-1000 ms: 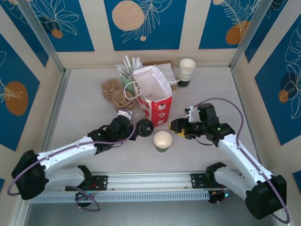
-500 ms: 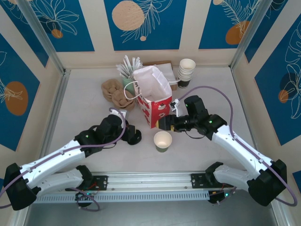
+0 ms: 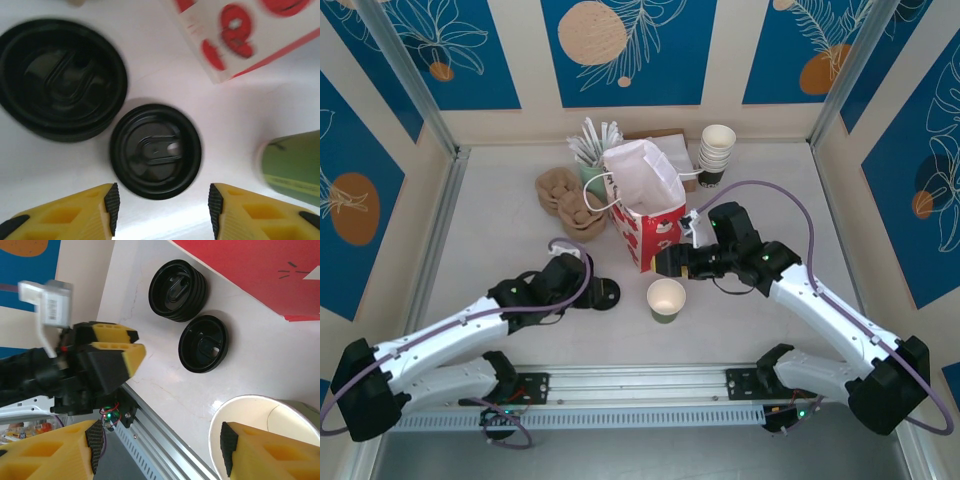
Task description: Pack the takeout coffee
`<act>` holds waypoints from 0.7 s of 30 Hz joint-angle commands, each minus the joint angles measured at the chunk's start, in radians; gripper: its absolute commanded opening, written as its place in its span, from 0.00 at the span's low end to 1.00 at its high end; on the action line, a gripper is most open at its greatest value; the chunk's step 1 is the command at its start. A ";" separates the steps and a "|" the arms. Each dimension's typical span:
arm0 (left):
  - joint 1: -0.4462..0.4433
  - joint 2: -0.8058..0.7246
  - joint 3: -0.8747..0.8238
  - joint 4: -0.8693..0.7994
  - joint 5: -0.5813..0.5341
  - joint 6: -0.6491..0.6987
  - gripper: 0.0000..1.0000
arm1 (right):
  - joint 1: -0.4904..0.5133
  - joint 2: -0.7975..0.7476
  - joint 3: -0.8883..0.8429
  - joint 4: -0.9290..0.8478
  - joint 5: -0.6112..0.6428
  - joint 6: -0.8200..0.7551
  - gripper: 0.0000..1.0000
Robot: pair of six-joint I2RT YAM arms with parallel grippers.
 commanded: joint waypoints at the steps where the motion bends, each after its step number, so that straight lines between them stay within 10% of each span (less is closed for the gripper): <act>1: 0.012 0.038 -0.045 -0.022 -0.078 -0.117 0.55 | 0.006 -0.018 0.016 -0.029 0.018 -0.012 0.65; 21: 0.043 0.299 -0.155 0.329 0.025 -0.173 0.43 | -0.012 -0.062 -0.036 -0.055 0.020 0.002 0.65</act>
